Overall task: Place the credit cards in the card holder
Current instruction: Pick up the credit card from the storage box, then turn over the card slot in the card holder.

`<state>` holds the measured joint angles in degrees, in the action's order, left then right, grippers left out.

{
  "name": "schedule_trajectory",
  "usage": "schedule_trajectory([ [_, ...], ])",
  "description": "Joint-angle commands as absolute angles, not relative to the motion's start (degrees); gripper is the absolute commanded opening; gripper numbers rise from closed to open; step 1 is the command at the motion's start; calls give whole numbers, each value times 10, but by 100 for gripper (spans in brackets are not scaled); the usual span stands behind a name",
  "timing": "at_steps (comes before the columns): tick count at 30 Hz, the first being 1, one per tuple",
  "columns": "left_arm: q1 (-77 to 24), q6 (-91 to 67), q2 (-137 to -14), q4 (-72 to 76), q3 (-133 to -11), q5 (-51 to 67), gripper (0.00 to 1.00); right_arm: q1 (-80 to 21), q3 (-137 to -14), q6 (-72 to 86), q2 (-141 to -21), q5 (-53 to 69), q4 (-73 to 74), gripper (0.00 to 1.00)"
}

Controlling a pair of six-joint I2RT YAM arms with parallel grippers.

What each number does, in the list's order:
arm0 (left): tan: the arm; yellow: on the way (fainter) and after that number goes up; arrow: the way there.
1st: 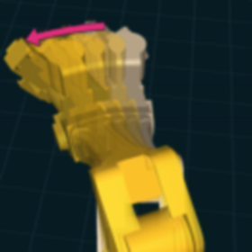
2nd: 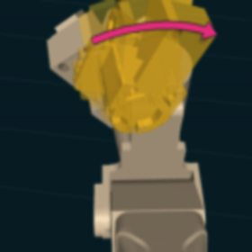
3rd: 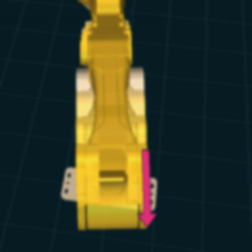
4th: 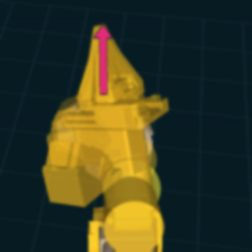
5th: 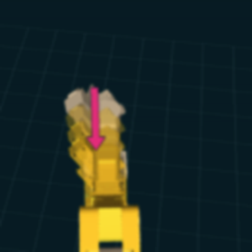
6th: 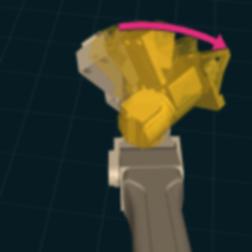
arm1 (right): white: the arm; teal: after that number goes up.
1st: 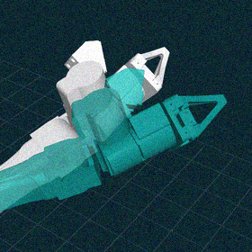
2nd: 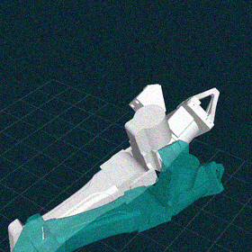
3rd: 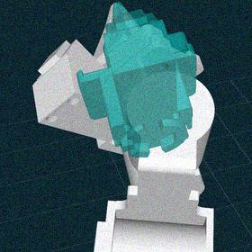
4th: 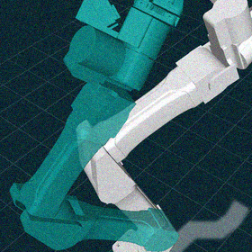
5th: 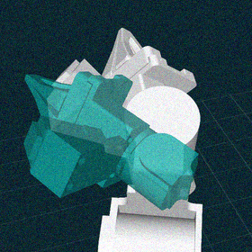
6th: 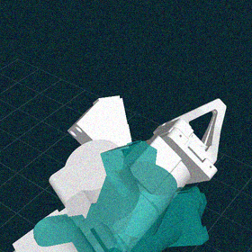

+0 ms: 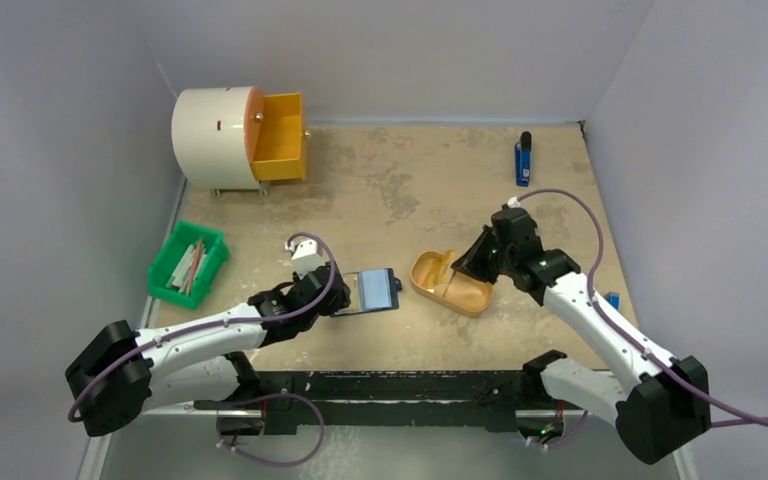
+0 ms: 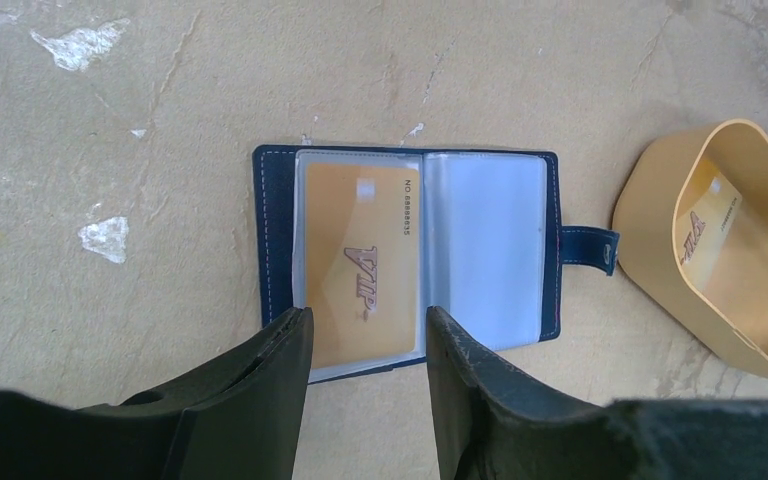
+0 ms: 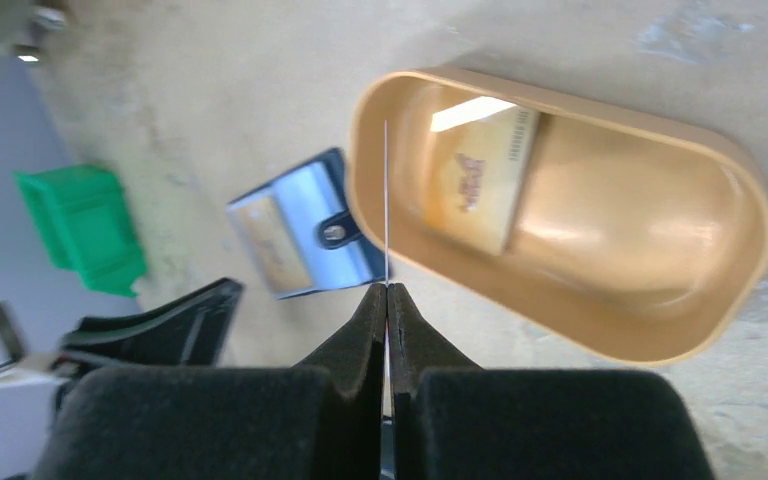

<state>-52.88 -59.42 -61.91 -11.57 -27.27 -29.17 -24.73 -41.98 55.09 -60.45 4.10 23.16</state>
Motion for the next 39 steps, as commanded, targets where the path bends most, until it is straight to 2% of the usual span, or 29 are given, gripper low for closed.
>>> schedule_trajectory([
  [1,-528,-600,-597,-117,-283,-317,45,-246,-478,584,-578,75,255,0],
  [5,-528,-598,-580,-132,-287,-329,44,-247,-504,543,-578,109,218,0],
  [8,-528,-594,-562,-139,-287,-336,44,-257,-542,441,-613,172,210,0],
  [16,-529,-564,-559,-84,-287,-290,48,-358,-560,341,-721,204,217,0],
  [23,-530,-549,-658,-50,-327,-244,55,-359,-528,357,-715,156,180,0],
  [39,-531,-517,-859,-39,-428,-221,51,-360,-492,355,-710,190,154,0],
])
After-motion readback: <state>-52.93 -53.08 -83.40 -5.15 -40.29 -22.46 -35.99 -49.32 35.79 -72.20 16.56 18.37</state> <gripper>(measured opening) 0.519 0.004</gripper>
